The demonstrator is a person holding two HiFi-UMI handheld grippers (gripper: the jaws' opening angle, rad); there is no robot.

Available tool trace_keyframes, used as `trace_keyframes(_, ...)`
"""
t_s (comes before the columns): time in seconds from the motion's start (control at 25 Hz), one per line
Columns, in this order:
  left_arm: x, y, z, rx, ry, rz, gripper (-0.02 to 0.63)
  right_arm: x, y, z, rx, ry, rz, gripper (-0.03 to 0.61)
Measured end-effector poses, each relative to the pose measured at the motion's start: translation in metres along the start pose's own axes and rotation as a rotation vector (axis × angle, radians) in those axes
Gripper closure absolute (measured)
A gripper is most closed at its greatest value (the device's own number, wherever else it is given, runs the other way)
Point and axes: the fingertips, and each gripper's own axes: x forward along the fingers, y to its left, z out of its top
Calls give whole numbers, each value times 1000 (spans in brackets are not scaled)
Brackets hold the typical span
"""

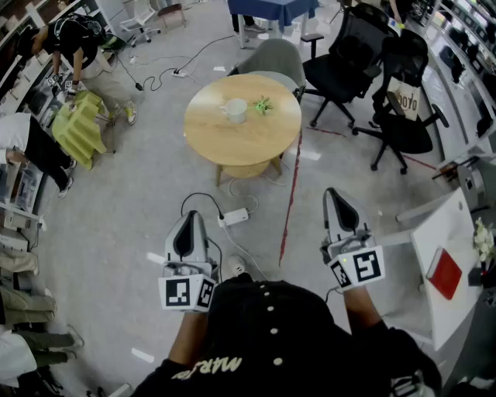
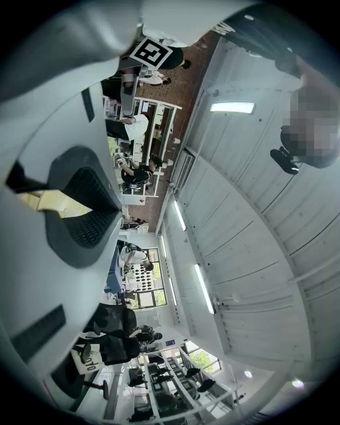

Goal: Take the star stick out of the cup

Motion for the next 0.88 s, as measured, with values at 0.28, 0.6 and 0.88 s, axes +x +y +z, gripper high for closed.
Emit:
trace_keyframes(0.28, 5, -5, -3, 3, 0, 8, 611, 4, -6, 3, -6, -3, 11, 580)
trace_keyframes(0.6, 8, -5, -7, 4, 9, 9, 611, 4, -2, -1, 36, -28, 48, 577)
trace_keyframes(0.88, 15, 11, -9, 1, 18, 13, 611, 20, 7, 2, 71, -54, 84, 392)
